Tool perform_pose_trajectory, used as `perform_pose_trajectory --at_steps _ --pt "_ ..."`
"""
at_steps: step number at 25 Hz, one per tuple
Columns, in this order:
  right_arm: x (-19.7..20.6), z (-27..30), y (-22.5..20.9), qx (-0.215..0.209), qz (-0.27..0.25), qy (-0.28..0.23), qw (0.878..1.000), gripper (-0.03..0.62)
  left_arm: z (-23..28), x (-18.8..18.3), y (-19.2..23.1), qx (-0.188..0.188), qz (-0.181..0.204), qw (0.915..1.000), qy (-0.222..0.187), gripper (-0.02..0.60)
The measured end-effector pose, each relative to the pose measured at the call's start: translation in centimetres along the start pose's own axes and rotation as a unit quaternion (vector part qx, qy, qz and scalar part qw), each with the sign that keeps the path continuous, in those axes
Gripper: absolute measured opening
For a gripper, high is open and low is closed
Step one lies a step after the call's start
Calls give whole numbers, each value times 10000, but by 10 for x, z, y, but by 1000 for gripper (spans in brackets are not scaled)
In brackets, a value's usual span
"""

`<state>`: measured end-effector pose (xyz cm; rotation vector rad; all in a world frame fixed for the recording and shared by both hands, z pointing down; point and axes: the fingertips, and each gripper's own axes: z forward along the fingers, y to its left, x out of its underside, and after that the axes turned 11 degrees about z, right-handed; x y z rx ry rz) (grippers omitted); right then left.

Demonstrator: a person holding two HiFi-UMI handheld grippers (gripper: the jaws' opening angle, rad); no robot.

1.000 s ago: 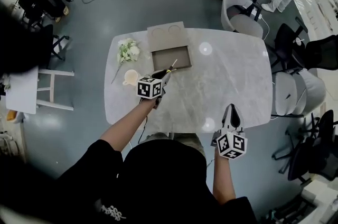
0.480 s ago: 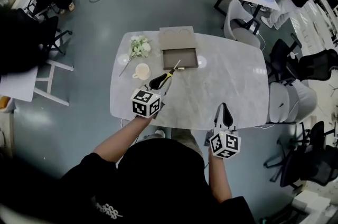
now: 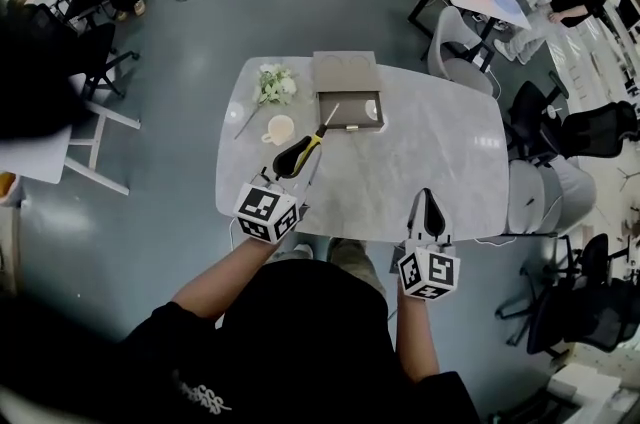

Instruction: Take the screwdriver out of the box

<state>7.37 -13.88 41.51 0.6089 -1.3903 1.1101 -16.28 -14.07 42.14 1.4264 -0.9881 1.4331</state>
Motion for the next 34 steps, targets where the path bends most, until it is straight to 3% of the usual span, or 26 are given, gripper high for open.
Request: perform_pose_trajectory --at_steps 10,34 --pt "-1 13 9 144 -170 24 9997 11 -11 -19 8 -43 191 9996 -222 87" --pt "-4 36 0 91 -260 20 9996 9 11 -23 6 -58 378 9990 -229 87"
